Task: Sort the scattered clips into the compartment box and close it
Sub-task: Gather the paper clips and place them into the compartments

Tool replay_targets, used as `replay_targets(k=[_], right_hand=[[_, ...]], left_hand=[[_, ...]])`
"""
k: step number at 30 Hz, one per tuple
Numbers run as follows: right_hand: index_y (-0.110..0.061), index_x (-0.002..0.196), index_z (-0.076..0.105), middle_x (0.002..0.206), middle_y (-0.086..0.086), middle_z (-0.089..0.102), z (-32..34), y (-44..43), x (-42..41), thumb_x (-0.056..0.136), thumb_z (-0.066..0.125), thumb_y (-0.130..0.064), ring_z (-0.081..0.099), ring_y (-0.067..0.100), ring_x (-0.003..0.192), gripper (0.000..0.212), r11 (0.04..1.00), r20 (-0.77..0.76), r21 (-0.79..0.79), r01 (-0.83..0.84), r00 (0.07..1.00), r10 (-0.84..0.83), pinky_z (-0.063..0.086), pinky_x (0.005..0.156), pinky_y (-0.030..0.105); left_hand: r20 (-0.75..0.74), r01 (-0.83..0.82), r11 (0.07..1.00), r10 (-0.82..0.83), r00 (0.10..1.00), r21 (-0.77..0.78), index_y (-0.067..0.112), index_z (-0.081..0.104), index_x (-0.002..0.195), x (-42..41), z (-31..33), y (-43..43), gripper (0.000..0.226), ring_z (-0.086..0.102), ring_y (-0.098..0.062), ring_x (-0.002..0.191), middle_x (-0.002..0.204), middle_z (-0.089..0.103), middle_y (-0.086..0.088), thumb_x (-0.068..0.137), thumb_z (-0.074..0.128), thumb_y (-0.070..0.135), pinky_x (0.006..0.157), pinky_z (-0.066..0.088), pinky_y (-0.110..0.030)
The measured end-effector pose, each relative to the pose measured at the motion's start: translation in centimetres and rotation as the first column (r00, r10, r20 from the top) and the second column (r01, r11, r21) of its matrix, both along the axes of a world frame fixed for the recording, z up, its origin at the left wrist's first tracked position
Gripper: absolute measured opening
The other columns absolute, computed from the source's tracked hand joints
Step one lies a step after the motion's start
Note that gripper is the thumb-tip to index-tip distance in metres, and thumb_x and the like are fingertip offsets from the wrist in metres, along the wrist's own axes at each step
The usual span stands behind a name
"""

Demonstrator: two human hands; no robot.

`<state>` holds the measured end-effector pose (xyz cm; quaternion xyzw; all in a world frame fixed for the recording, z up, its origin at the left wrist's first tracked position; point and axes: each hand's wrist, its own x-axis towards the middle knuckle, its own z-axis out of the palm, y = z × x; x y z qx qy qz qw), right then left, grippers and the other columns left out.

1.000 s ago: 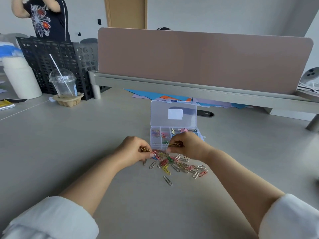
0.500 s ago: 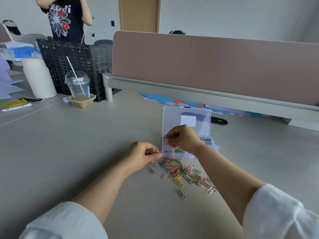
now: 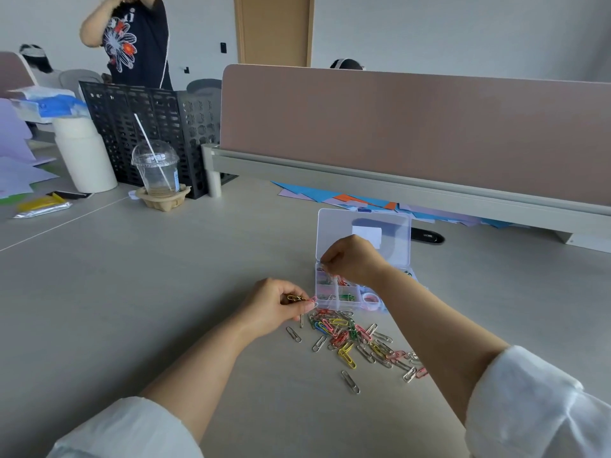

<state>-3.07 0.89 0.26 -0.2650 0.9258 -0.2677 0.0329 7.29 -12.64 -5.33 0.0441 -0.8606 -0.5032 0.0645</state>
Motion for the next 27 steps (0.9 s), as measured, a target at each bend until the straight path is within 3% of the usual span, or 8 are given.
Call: replay_targets(k=[5,9,12,15,18,20,23,27], right_hand=[[-0.01,0.096,0.073,0.108,0.006,0.071,0.0,-0.1,-0.5,0.084,0.058,-0.005,0.06,0.018,0.089,0.02,1.0,0.027,-0.001,-0.005,1.0,0.005,0.045,0.078,0.021],[-0.007,0.094,0.071,0.106,0.013,0.071,-0.2,0.5,-1.1,0.083,0.052,0.003,0.066,0.026,0.096,0.024,0.997,0.092,-0.062,0.041,0.995,-0.035,0.055,0.09,0.035],[-0.009,0.095,0.071,0.107,0.011,0.07,-0.5,1.3,-1.4,0.083,0.048,0.006,0.064,0.023,0.093,0.029,0.998,0.07,-0.033,0.046,0.997,-0.043,0.054,0.085,0.029],[-0.012,0.104,0.07,0.116,0.006,0.068,-0.8,2.0,-0.8,0.085,0.043,0.005,0.059,0.019,0.097,0.037,0.994,-0.016,0.01,-0.107,0.994,0.107,0.043,0.085,0.02],[-0.015,0.109,0.069,0.12,0.009,0.064,-1.6,1.9,-0.4,0.088,0.044,0.003,0.056,0.028,0.108,0.037,0.96,-0.098,0.127,-0.25,0.96,0.263,0.043,0.091,0.027],[-0.016,0.104,0.071,0.115,0.009,0.064,-1.8,1.7,-0.4,0.085,0.046,0.001,0.054,0.029,0.107,0.035,0.95,-0.146,0.194,-0.246,0.95,0.276,0.047,0.091,0.033],[-0.014,0.1,0.072,0.11,0.009,0.064,-1.5,1.8,-0.5,0.081,0.049,0.001,0.055,0.028,0.104,0.033,0.966,-0.174,0.16,-0.202,0.958,0.229,0.046,0.082,0.03],[-0.019,0.099,0.072,0.113,0.007,0.061,-1.5,2.2,-0.6,0.079,0.045,0.007,0.05,0.028,0.108,0.043,0.947,-0.156,0.242,-0.21,0.955,0.252,0.048,0.09,0.035]], left_hand=[[0.009,0.0,1.0,0.0,1.0,0.013,0.032,0.064,0.065,-0.1,0.0,0.0,0.021,0.052,0.005,0.043,0.041,0.059,0.012,0.079,0.071,0.018,0.053,0.043,-0.014],[0.0,-0.015,0.999,0.015,1.0,0.029,0.03,0.063,0.065,0.0,0.0,0.0,0.021,0.052,0.004,0.043,0.041,0.059,0.011,0.08,0.07,0.018,0.052,0.042,-0.011],[-0.017,-0.023,0.999,0.024,1.0,0.042,0.029,0.062,0.066,-0.1,0.3,0.2,0.019,0.052,0.006,0.041,0.04,0.058,0.011,0.08,0.069,0.019,0.047,0.039,-0.006],[-0.057,-0.045,0.998,0.047,0.997,0.042,0.03,0.063,0.065,-0.6,0.6,0.5,0.019,0.051,0.005,0.042,0.044,0.059,0.009,0.08,0.07,0.021,0.049,0.04,-0.011],[-0.07,-0.069,0.997,0.071,0.995,0.033,0.03,0.064,0.065,-1.0,0.4,0.6,0.017,0.054,-0.003,0.05,0.052,0.062,0.006,0.079,0.07,0.024,0.054,0.041,-0.022],[-0.065,-0.075,0.996,0.078,0.995,0.037,0.03,0.064,0.065,-0.9,0.0,0.5,0.016,0.056,-0.006,0.052,0.059,0.064,-0.001,0.079,0.07,0.023,0.059,0.043,-0.025],[-0.05,-0.086,0.995,0.088,0.995,0.045,0.03,0.064,0.063,-0.8,-0.4,0.3,0.017,0.059,-0.006,0.053,0.064,0.066,-0.006,0.077,0.072,0.024,0.067,0.046,-0.028],[-0.042,-0.086,0.996,0.087,0.995,0.036,0.03,0.063,0.063,-0.7,-0.5,0.4,0.019,0.059,-0.001,0.049,0.06,0.065,-0.001,0.078,0.071,0.022,0.067,0.047,-0.028]])
